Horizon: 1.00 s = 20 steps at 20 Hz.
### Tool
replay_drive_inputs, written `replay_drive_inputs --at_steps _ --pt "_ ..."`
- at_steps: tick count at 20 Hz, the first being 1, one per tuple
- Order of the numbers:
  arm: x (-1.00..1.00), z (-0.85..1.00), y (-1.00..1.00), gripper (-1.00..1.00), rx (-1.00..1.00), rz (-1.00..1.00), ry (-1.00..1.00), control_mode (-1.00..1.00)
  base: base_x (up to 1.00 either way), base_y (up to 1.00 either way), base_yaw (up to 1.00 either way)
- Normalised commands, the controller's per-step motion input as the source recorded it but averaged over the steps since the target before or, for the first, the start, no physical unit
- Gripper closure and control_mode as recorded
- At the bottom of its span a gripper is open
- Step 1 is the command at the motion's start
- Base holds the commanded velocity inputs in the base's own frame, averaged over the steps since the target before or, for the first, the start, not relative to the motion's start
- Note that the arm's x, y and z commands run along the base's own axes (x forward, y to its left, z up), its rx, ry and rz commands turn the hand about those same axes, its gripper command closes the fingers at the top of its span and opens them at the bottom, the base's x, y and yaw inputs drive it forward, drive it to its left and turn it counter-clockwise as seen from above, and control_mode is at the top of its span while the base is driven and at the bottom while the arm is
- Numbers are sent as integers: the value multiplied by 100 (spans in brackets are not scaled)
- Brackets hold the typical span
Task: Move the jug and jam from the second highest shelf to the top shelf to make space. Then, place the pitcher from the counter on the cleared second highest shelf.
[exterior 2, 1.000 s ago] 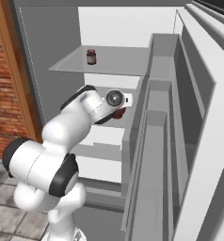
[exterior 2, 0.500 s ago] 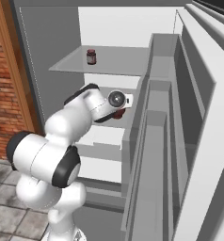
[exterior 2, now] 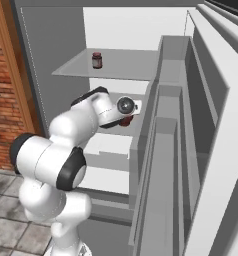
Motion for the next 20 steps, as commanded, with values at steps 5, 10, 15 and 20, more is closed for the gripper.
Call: replay_drive_inputs --at_steps 5,10,15,20 --pt "13 -4 0 -100 0 2 0 -100 0 0 0" --pt "12 -2 0 -100 0 2 0 -100 0 0 0" --pt "12 -4 0 -100 0 2 0 -100 0 0 0" --pt "15 -8 0 -100 0 1 0 -100 0 0 0"
